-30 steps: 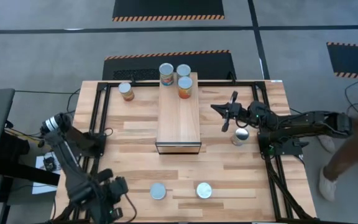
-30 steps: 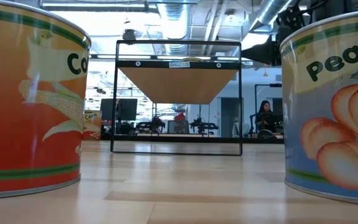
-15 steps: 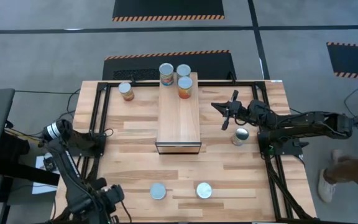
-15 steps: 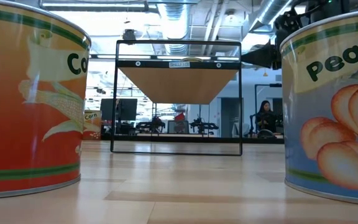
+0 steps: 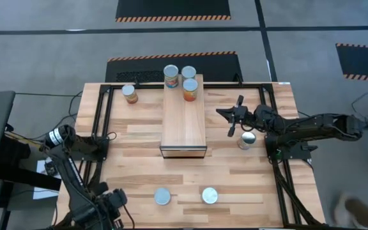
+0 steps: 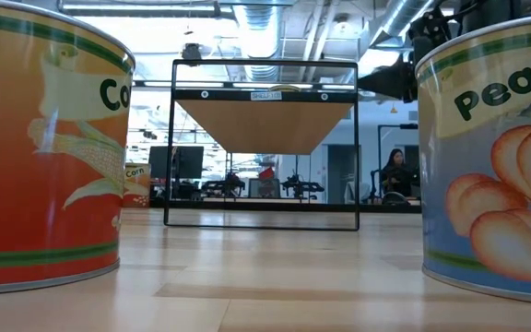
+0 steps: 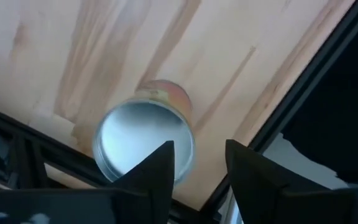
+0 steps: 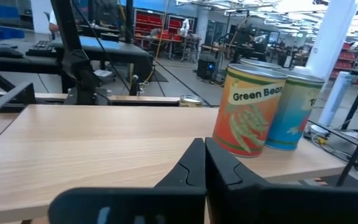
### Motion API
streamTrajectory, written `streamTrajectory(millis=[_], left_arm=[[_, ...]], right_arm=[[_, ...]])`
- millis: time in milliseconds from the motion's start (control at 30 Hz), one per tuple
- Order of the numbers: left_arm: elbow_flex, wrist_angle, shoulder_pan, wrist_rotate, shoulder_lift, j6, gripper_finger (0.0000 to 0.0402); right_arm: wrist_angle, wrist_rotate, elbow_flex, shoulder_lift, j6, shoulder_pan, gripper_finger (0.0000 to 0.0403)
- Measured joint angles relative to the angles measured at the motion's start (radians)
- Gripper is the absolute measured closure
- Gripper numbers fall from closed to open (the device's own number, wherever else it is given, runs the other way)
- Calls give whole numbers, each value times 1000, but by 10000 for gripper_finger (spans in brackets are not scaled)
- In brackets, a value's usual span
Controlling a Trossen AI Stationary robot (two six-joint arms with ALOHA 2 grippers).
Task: Pick and place cans onto a shelf
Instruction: Put the canned green beans on the shelf aligned with other canned green beans
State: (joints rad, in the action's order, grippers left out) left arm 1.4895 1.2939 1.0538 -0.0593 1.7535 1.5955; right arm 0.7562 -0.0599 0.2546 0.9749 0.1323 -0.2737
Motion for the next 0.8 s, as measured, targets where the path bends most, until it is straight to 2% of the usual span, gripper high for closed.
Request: streamTrajectory(millis=[400,733,800], left_arm=[[-5,0,0,-62,0,-1,271],[-5,-8,1,-83,6,-6,264],[-5,-21,0,-62,18,-31,259]], right_arm=[[-17,-19,0,0,-1,-1,394],[-17,-19,0,0,-2,-1,391],[-17,-19,0,0,-2,-1,395]])
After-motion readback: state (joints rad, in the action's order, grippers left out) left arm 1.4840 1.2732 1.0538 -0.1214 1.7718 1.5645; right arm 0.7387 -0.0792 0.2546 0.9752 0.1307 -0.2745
